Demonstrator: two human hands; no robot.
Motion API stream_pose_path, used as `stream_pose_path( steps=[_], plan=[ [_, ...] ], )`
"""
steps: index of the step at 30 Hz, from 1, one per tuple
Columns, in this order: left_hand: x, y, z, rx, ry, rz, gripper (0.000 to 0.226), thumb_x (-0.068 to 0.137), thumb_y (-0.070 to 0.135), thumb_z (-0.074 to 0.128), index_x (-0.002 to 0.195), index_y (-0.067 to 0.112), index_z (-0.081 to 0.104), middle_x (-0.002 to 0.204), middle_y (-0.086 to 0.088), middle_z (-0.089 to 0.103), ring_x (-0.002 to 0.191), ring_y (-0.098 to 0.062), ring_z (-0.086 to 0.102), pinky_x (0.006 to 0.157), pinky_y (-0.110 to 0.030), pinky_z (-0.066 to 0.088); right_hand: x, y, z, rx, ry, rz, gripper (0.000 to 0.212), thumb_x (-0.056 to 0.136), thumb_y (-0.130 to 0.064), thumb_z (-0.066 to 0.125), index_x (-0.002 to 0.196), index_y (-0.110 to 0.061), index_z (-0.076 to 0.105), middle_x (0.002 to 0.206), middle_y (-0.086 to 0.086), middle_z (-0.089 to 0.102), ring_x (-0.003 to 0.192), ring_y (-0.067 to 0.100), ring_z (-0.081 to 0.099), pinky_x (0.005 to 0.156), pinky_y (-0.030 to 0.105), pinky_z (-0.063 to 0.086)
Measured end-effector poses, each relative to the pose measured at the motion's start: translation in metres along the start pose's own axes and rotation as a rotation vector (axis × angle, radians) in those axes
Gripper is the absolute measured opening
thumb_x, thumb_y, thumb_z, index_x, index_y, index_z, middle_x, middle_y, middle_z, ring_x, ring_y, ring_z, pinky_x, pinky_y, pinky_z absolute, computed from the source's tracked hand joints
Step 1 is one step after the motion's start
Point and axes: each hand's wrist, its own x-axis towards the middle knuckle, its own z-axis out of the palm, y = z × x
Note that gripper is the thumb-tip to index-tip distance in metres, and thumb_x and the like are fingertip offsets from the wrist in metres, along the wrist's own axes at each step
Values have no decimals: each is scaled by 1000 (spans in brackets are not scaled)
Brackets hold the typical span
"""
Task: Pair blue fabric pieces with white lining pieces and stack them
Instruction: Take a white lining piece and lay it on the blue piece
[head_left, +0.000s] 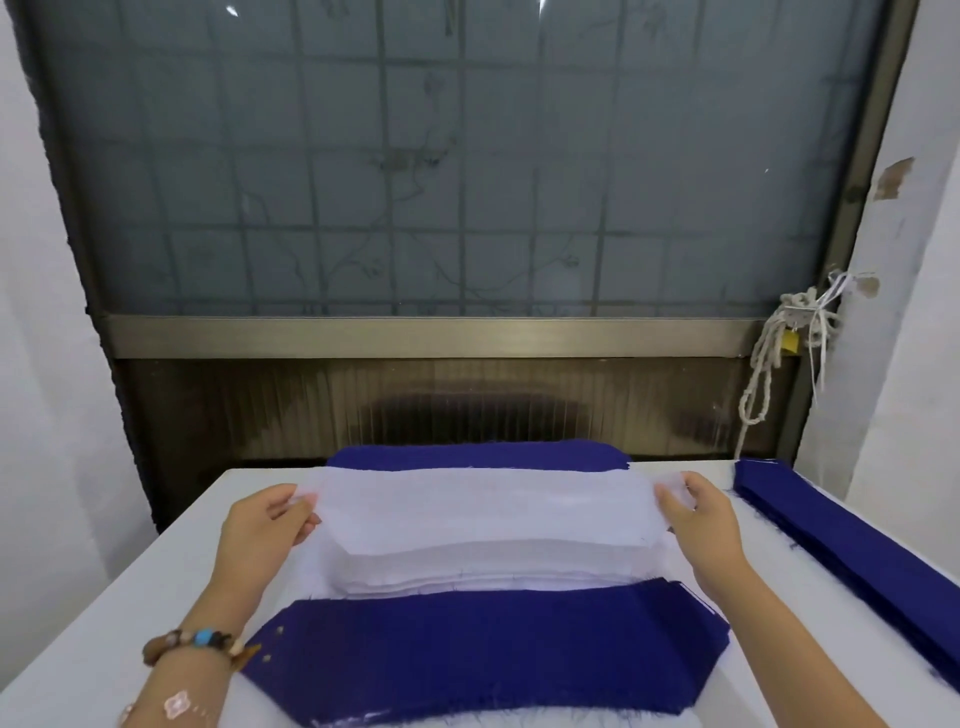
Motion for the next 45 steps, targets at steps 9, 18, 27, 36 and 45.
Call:
stream_pose_path(
  steps=[9, 18, 27, 36, 45],
  plan=[
    [-41, -19, -27, 100, -95, -149, 10, 92, 12, 63, 82, 9, 63, 69, -10, 69, 69, -24, 65, 61, -25, 50, -38, 18, -27, -254, -161, 24, 7, 97, -24, 53, 102, -21, 51, 96, 0, 57, 86, 17, 53, 79, 28, 39],
    [-67, -65, -41, 158, -270, -109, 28, 87, 0, 65, 63, 13, 72, 59, -12, 68, 54, -21, 61, 65, -30, 48, -74, 45, -30, -308, -234, -88, 14, 94, -14, 58, 88, -27, 56, 81, -4, 65, 74, 10, 57, 61, 13, 38],
    [-76, -61, -32, 294, -177, 25, 22, 91, 24, 64, 70, 15, 64, 55, -2, 66, 59, -20, 59, 66, -30, 43, -84, 47, -29, -305, -145, -106, 13, 94, -17, 59, 105, -18, 52, 83, 4, 61, 72, 13, 53, 64, 26, 38],
    [-70, -69, -29, 307, -92, 52, 18, 87, 25, 70, 70, 20, 66, 55, 0, 64, 54, -21, 62, 65, -36, 50, -84, 52, -28, -320, -74, -82, 7, 91, -15, 62, 93, -15, 55, 75, -2, 59, 70, 10, 52, 59, 23, 36],
    [-70, -77, -27, 308, -55, 46, 23, 81, 13, 75, 63, 13, 61, 50, -3, 57, 53, -22, 54, 54, -14, 36, -85, 50, -26, -347, -87, -35, 20, 91, -16, 62, 101, -20, 46, 78, 3, 56, 69, 16, 50, 63, 31, 35]
  ],
)
